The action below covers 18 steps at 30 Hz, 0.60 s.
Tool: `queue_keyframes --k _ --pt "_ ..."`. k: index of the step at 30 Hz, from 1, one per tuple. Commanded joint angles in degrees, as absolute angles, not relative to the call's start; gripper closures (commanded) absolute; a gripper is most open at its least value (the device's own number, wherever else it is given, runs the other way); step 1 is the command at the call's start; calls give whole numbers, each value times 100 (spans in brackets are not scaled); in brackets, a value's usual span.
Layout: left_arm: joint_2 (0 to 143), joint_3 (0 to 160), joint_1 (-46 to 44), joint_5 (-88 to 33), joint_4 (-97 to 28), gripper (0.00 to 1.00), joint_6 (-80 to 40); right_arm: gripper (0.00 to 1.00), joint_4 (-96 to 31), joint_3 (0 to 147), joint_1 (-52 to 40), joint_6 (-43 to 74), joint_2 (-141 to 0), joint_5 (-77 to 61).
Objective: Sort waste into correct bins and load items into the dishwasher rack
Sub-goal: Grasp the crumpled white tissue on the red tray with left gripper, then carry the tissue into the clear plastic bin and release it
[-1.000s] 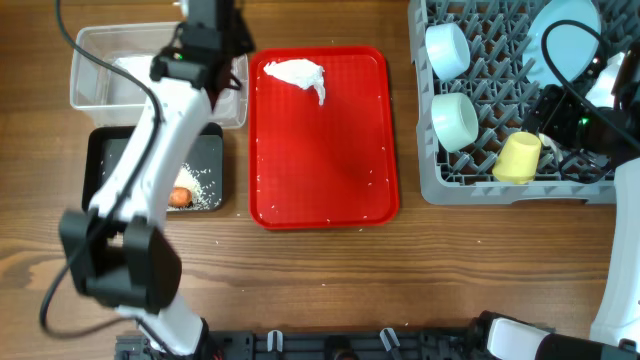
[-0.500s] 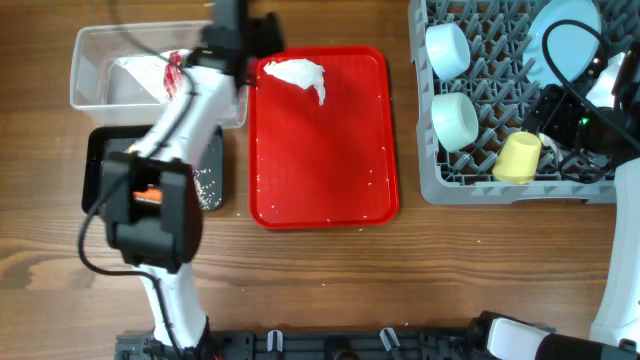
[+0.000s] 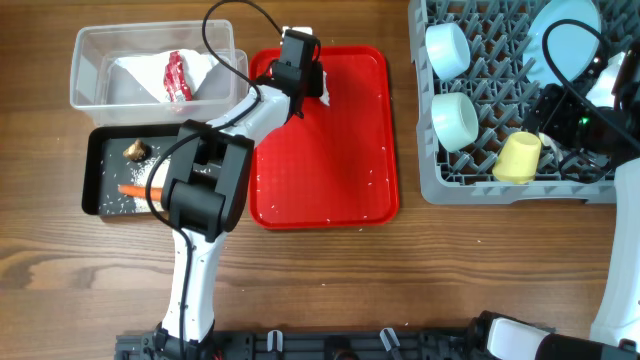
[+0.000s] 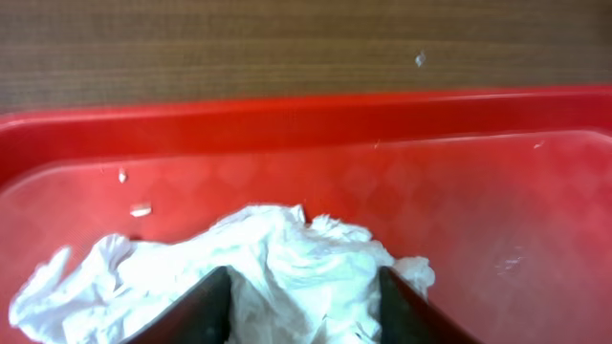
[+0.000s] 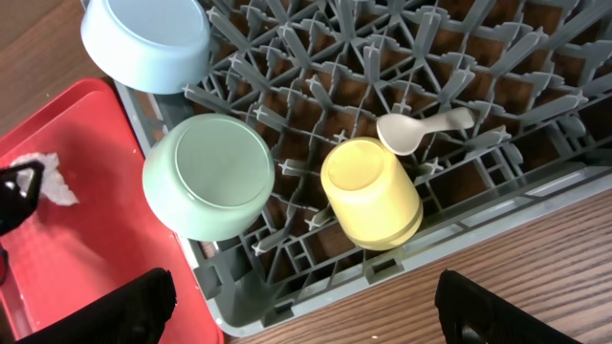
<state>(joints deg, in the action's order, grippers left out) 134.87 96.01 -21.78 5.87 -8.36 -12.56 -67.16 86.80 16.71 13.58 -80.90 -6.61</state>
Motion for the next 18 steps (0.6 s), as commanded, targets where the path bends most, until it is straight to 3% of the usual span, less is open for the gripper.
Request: queue_keyframes --k 1,4,9,12,14,17,18 --pt "13651 9612 -2316 537 -1468 93 -1243 10 -6716 8753 1695 1352 -8077 -648" --pt "13286 9644 -2346 537 -2130 96 -1354 9 -6716 8753 1695 1350 -8077 -650" --pt "11509 10422 -2263 563 -3511 96 -1413 10 -6735 8753 1695 1352 -8077 -650" --pt "10770 10427 -1942 1544 -3684 96 -1409 10 -6735 8753 1695 1354 -8077 -650" --pt "10785 10425 -1406 2456 -3787 96 -1343 9 -6737 8753 1695 1358 -8077 -652" --pt "11375 10414 -587 2073 -3780 95 -1197 10 -6737 8753 1695 1369 -8077 -655" --pt "11690 10414 -311 1796 -3780 87 -1199 10 -6737 8753 1695 1367 -8077 -655"
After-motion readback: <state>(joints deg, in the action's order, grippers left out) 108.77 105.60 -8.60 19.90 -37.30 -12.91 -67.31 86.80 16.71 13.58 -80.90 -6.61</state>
